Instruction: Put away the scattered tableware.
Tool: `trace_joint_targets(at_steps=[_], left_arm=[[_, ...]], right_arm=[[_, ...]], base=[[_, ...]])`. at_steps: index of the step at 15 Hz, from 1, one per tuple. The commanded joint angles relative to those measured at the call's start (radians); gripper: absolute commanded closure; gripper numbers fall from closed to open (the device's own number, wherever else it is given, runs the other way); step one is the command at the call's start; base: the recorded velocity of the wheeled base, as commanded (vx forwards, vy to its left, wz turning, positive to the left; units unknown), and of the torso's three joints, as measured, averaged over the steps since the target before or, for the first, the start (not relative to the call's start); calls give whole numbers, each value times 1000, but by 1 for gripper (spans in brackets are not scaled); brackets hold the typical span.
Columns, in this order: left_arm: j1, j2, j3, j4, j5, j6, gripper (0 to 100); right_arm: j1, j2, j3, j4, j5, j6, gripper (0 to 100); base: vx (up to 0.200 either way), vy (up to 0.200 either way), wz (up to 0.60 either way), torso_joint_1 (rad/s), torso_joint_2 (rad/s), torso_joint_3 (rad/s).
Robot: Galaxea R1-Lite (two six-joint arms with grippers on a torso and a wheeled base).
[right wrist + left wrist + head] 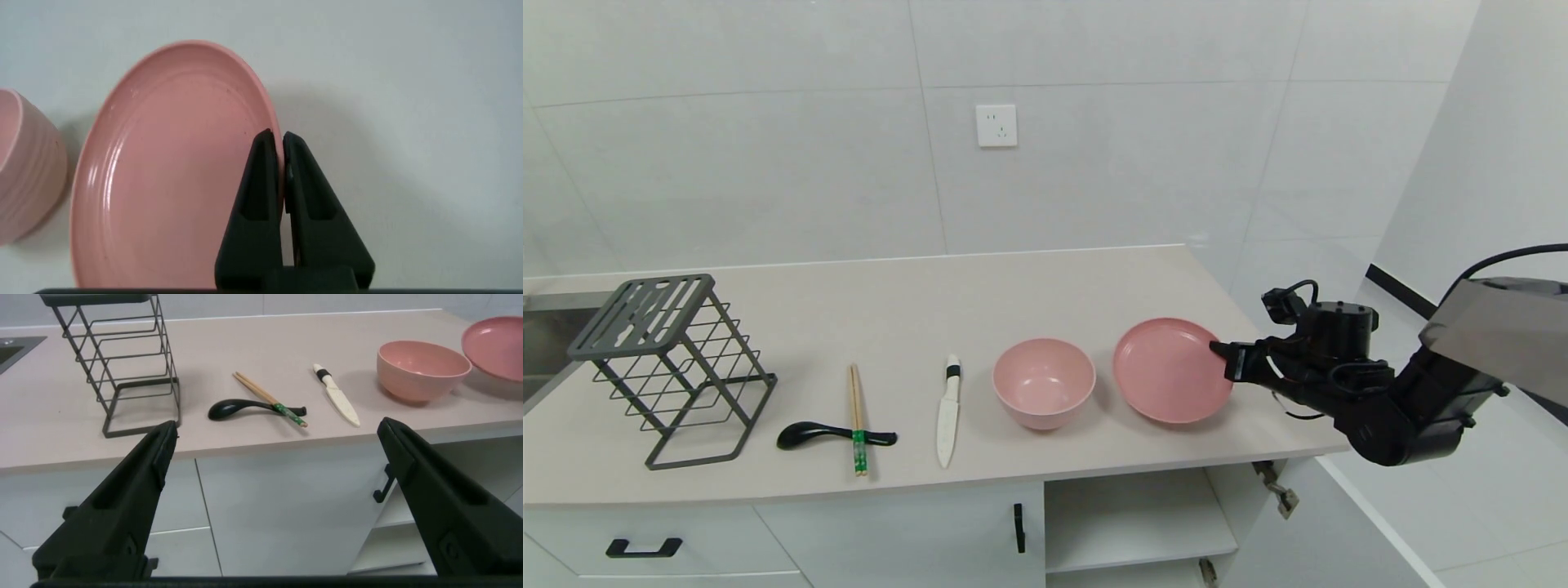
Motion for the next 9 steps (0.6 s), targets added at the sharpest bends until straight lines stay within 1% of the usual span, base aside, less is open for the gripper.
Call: trace_joint_targets(at_steps=[1,4,5,6,8,9], left_arm=[[0,1,0,-2,2,-2,0],[0,1,0,-2,-3,-2,0],[0,1,0,-2,-3,2,0],[0,1,0,0,-8,-1,0],[0,1,0,-2,-5,-22,0],[2,1,0,-3,0,-21,0]], right_arm=[[1,-29,1,-20,1,18,100],[1,-68,4,-43,1,60,100],[-1,-76,6,-61,1,75,100],[-1,-79,6,-81,1,87,100],[1,-82,26,-140,1,115,100],[2,-88,50,-175,0,115,100]], base=[[0,0,0,0,0,0],[0,0,0,0,0,0],[0,0,0,0,0,0],[0,0,0,0,0,0],[0,0,0,0,0,0],[0,0,0,0,0,0]])
